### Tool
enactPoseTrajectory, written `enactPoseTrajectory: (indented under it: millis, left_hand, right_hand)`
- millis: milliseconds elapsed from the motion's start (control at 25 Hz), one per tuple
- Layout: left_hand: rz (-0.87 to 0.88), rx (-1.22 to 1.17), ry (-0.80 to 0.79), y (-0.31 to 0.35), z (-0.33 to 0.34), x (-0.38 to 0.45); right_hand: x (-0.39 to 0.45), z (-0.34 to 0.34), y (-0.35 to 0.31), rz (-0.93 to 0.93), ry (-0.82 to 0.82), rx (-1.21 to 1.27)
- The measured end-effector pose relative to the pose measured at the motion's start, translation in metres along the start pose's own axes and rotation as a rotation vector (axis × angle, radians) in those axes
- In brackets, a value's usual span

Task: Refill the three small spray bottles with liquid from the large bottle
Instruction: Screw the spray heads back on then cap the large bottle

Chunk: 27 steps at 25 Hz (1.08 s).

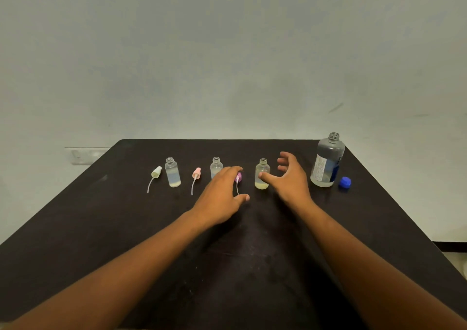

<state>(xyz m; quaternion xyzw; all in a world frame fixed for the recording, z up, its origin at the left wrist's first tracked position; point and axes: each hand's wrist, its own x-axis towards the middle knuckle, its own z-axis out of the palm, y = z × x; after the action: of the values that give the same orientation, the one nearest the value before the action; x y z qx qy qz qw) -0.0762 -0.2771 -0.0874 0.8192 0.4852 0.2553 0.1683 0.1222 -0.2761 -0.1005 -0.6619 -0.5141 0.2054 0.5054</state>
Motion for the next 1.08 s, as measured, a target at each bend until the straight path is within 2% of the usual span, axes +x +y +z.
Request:
enactPoseTrajectory:
  millis: [120,240,560,960,1080]
  left_hand:
    - [-0.016,-0.024,0.006,-0.007,0.006,0.012]
    - [-0.018,-0.025,0.045,-0.008,0.015,0.024]
    - [-0.013,0.205,0.038,0.019,0.015,0.072]
    - [-0.121,0.602,-0.329,0.036,0.042,0.121]
    - [-0.125,0.648,-0.319,0.032,0.048,0.124]
  right_hand:
    - [0.011,0.018,0.008,0.06,-0.083,0.015]
    - [0.019,0.031,0.014,0.042,-0.111,-0.001]
    - [0.021,0.018,0.022,-0.01,-0.021,-0.019]
    - [0.006,-0.028,0.023,-0.054,0.02,0.039]
    - [0.002,-0.033,0.025,-0.048,0.003,0.044]
